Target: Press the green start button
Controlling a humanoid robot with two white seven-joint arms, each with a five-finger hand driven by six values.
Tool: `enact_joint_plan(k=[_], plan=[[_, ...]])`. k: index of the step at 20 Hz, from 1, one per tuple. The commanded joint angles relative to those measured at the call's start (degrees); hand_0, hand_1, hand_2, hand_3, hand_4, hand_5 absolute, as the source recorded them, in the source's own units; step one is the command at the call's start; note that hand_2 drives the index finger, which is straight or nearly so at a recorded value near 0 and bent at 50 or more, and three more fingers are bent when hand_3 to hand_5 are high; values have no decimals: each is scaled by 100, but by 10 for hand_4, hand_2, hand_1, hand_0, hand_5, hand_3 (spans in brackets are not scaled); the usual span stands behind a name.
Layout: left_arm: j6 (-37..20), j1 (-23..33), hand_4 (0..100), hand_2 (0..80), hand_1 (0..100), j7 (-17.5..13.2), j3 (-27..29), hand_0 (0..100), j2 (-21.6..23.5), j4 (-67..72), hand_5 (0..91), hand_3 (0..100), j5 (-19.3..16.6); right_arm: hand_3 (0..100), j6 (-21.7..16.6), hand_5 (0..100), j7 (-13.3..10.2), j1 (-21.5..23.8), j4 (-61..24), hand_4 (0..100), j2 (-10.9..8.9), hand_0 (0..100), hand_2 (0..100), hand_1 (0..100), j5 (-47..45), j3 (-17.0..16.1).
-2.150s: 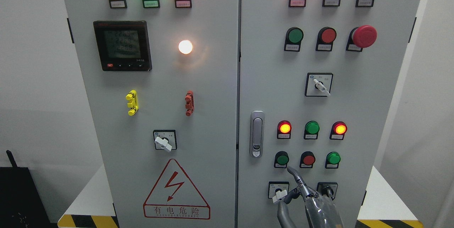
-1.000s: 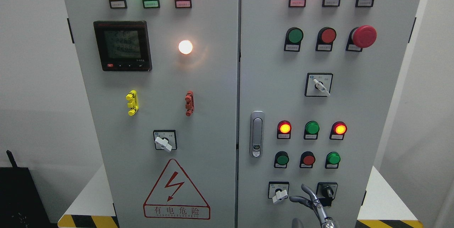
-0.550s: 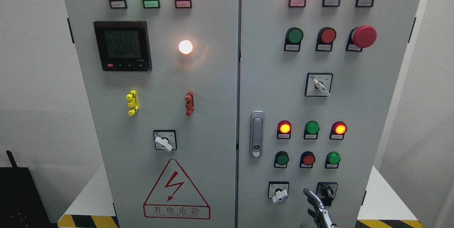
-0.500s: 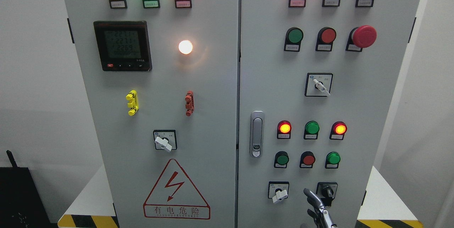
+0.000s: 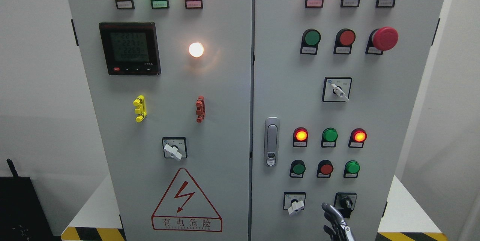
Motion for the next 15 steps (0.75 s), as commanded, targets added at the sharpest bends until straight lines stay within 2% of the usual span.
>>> enact_joint_plan(k=[1, 15], plan=[[1, 0, 0, 0, 556, -1, 0, 120, 0, 0, 0, 0, 0, 0, 19, 0, 18, 39, -60, 0, -10, 615, 0, 159, -122, -106], [10, 0, 0, 0, 556, -1, 0, 120, 0, 0, 0, 0, 0, 0, 116, 0, 36, 57, -42, 0, -10, 556, 0, 159, -157, -115]])
